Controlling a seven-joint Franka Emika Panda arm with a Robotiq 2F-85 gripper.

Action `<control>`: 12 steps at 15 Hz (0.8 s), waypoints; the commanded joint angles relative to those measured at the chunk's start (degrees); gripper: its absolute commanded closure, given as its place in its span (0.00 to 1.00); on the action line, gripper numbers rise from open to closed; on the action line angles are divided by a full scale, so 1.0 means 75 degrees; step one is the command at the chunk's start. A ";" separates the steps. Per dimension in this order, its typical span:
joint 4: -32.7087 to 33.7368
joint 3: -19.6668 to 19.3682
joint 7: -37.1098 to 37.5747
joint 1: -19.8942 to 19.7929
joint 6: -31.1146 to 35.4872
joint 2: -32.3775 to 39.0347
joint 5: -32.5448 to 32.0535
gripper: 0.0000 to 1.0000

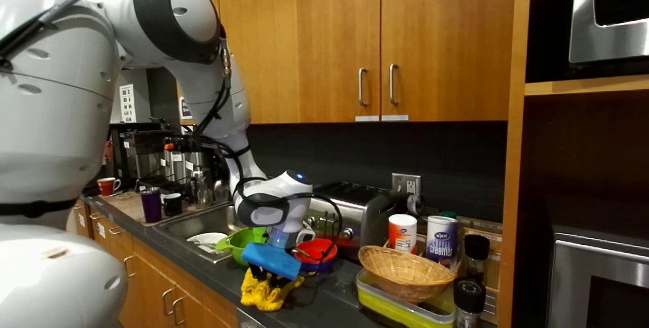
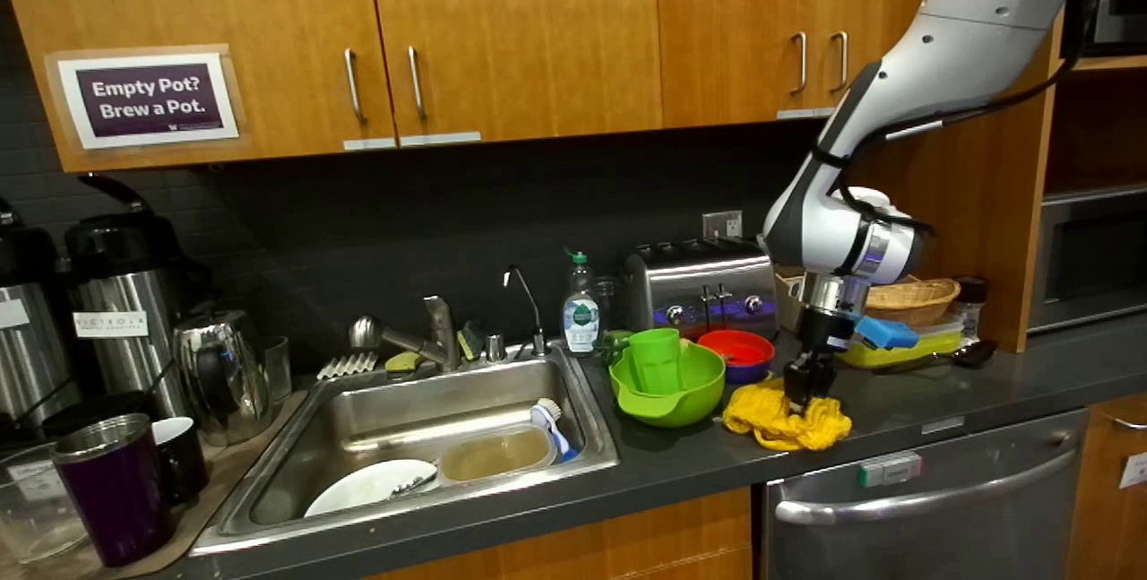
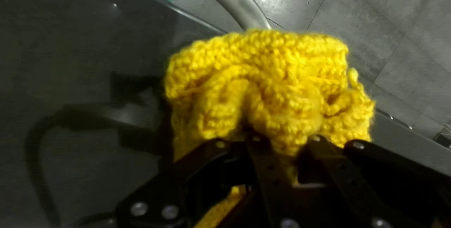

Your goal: Wipe the counter with the yellow towel

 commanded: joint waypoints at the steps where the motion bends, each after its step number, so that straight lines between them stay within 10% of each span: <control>1: -0.0034 0.0325 0.0133 -0.0449 0.0165 0.0398 -0.0151 0.96; 12: -0.0409 -0.0146 0.0057 -0.1404 0.0645 -0.0003 -0.0047 0.96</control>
